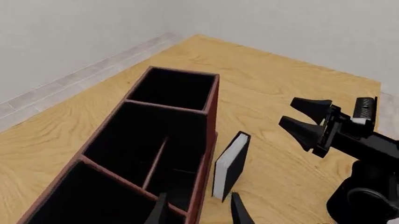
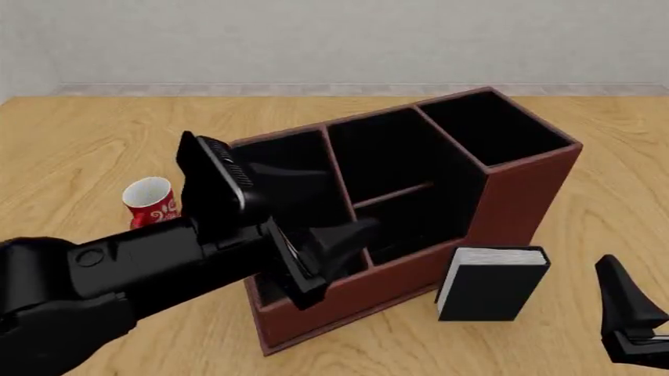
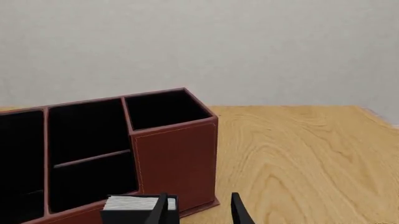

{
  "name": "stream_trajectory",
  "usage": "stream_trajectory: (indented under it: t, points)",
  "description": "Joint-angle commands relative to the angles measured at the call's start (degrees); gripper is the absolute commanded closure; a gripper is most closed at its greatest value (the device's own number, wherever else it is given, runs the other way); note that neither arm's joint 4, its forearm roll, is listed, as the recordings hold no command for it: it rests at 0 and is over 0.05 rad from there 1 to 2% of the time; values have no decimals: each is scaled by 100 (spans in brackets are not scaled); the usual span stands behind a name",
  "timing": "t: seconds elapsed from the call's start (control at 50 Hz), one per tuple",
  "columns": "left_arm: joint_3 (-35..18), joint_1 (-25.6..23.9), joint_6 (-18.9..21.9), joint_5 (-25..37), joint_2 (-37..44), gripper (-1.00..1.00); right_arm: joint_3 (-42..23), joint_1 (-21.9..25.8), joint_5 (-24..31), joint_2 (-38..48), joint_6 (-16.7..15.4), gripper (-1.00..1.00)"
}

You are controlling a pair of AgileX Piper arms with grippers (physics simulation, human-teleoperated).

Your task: Pick up the book and place it in the back compartment of the caddy.

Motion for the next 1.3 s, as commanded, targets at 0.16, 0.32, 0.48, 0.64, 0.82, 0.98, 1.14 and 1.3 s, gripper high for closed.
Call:
stream_trajectory:
  t: [0.16, 0.32, 0.48, 0.64, 0.82, 0.98, 1.14, 1.3]
  points:
    - [-422, -368, 87, 25, 696, -100, 0, -5, -8, 42, 32, -100]
    - [-588, -441, 157, 50, 902, -100, -2, -5, 25, 5, 28, -100]
    - [-858, -454, 278, 167, 1229, -100, 3, -6, 3, 27, 32, -100]
    - [-1028, -456, 454, 200, 1505, -100, 2, -4, 14, 5, 20, -100]
    - [-1316, -501, 524, 291, 1792, -100, 0, -4, 21, -13, 7, -100]
    - [-1503, -553, 531, 353, 2015, -100, 0, -4, 22, -30, -7, -100]
    - [-1714, -552, 513, 394, 2298, -100, -6, -2, 45, -68, -27, -100]
    - [-1961, -579, 594, 462, 2566, -100, -3, -3, 43, -68, -27, -100]
